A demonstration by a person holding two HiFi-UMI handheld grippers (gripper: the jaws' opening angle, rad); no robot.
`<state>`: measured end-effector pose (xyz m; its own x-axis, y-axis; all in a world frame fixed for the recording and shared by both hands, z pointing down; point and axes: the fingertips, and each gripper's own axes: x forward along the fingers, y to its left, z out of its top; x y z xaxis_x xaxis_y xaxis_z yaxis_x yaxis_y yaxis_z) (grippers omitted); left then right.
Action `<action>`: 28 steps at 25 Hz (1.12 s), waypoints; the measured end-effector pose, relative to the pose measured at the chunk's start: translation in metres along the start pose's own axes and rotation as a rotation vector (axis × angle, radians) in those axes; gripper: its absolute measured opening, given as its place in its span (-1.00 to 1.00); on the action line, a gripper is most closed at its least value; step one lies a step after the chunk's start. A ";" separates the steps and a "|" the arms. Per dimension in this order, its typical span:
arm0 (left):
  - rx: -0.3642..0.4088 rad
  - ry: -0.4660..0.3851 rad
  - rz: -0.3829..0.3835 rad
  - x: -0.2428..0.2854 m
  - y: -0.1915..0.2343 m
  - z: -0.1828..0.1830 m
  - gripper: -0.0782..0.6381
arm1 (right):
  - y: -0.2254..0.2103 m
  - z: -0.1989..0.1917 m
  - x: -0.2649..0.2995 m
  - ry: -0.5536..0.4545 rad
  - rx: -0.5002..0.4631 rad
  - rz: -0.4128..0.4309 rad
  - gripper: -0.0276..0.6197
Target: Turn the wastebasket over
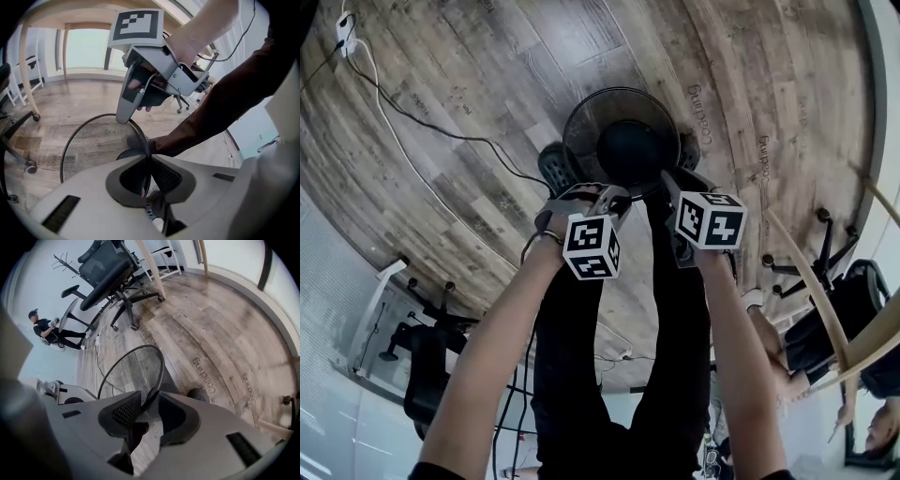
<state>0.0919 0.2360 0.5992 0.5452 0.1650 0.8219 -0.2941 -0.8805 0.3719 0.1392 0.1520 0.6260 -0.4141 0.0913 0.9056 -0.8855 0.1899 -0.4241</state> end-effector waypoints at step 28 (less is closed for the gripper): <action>0.048 0.122 0.188 -0.001 0.095 -0.029 -0.66 | 0.023 0.089 0.037 -0.140 -0.037 0.077 -0.65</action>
<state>0.0402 0.1648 0.6461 0.3846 0.0462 0.9219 -0.3421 -0.9205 0.1888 0.0850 0.0726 0.6498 -0.5081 -0.0299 0.8608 -0.8427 0.2238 -0.4896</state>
